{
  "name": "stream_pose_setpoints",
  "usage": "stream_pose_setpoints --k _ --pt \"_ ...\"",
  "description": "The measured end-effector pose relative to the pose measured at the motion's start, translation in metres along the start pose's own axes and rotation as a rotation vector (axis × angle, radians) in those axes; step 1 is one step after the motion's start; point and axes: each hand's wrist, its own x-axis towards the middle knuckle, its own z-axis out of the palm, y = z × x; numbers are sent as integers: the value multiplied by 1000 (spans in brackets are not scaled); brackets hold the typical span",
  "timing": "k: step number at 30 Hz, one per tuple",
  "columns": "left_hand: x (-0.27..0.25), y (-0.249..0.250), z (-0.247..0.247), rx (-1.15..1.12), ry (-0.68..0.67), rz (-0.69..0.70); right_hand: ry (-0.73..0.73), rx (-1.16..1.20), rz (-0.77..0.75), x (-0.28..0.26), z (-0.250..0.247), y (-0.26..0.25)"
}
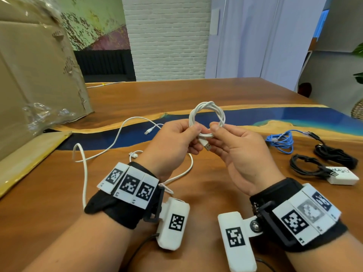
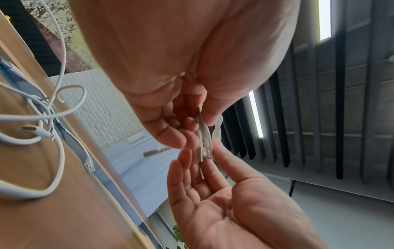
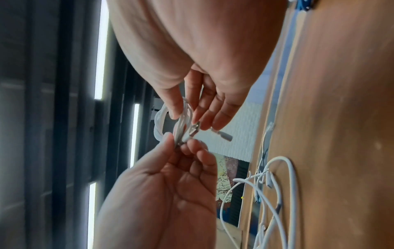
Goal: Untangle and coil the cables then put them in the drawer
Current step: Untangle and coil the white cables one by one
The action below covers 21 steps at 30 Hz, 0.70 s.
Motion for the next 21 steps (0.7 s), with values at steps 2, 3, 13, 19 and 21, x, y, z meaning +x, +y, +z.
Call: stream_pose_setpoints --k 2,3,13,19,21 --pt "0 -1 0 38 -14 -2 -12 88 67 0 0 -2" --pt "1 -1 -1 57 -20 -2 -6 128 105 1 0 -2" --pt "2 -4 -3 46 20 7 -50 237 144 1 -3 -7" --pt "5 -2 -7 -202 82 -53 -147 280 110 -3 0 -6" --pt "5 -3 -8 -196 80 -48 -127 269 114 -3 -1 -8"
